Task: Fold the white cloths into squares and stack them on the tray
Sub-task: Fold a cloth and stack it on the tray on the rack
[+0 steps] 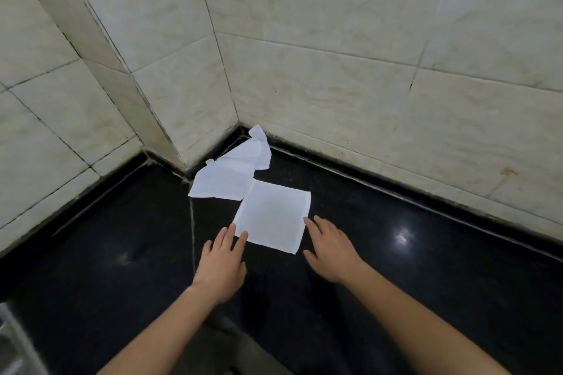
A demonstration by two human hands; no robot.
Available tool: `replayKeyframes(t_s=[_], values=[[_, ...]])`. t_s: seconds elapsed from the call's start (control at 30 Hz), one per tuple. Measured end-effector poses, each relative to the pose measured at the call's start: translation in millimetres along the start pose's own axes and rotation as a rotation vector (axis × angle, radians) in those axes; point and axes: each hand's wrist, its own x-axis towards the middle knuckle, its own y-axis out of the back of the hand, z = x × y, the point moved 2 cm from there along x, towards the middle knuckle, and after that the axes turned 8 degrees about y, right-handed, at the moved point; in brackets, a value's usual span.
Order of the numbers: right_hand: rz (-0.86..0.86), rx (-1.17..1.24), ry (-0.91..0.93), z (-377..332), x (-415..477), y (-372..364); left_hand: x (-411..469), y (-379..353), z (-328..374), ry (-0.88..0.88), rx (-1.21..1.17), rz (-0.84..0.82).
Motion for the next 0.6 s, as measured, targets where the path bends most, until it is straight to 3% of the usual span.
replayKeyframes(t_s=[0.47, 0.53, 0.6], values=[[-0.259, 0.159, -0.331, -39, 71, -94, 138, -87, -62, -0.375, 0.069, -0.257], [-0.333, 0.136, -0.377, -52, 78, -110, 142, -102, -75, -0.402, 0.045, -0.234], [-0.296, 0.075, -0.422, -62, 81, -118, 142, -114, -83, -0.463, 0.009, -0.145]])
